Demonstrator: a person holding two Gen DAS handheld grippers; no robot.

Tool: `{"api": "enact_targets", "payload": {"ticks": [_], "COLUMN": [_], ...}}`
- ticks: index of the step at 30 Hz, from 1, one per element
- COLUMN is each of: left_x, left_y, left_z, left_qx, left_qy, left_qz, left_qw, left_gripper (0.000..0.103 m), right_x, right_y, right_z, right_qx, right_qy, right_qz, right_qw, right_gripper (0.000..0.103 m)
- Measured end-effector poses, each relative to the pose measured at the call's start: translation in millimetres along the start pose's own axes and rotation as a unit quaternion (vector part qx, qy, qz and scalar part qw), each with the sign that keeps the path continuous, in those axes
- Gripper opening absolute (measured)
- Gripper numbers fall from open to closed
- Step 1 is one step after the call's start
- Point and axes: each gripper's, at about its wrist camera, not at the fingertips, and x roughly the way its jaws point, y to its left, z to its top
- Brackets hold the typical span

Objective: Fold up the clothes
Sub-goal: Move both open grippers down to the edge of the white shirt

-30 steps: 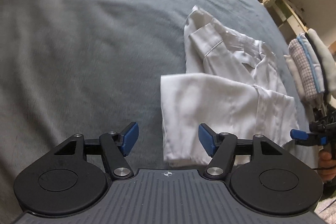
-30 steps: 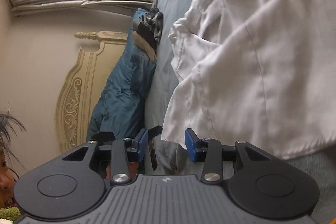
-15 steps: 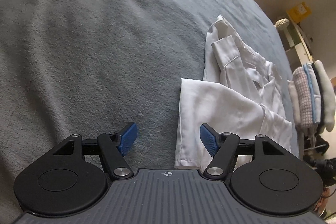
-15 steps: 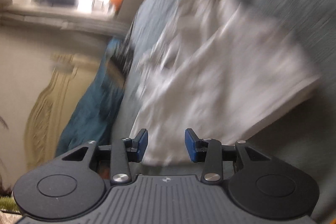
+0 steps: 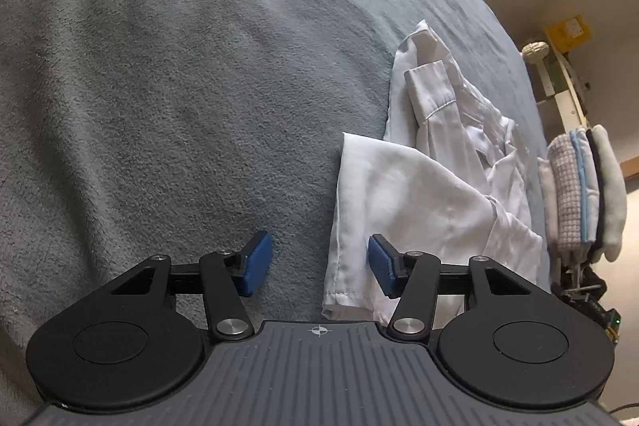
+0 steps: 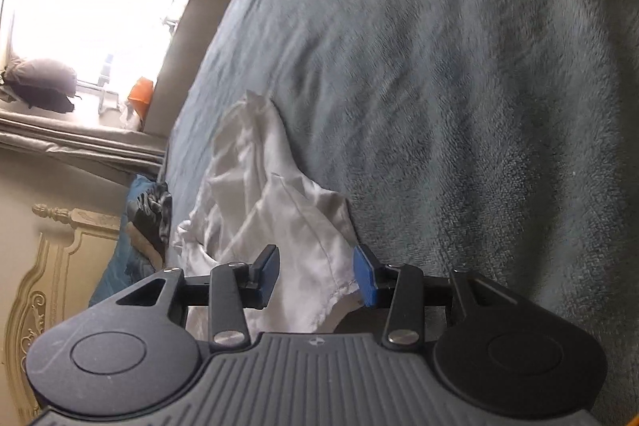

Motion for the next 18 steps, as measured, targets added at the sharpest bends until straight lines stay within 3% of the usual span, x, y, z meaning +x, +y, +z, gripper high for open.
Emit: {"api": "enact_targets", "payload": {"ticks": [7,14,18], "left_x": [4.0,5.2,6.4], "left_y": [-2.1,-2.7,-3.9], "left_z": [-2.4,-3.1,-3.6], "left_qx": [0.006,0.009,0.019], "left_qy": [0.007,0.011,0.013], "left_qz": [0.008,-0.001,-0.003], "left_qw": [0.9999,0.9999,0.9997], "left_gripper": [0.052,0.052,0.05], "right_x": [6.5,18.8,22.3], "right_y": [-11.5,-1.6,3.0], "right_z": [4.9,-3.6,-0.6], "right_qx": [0.024,0.018,0.009], "right_qy": [-0.016,0.035,0.045], "right_qz": [-0.004,0.056,0.047], "right_qw": [1.0,0.998,0.998], "right_gripper": [0.044,0.044,0.044]}}
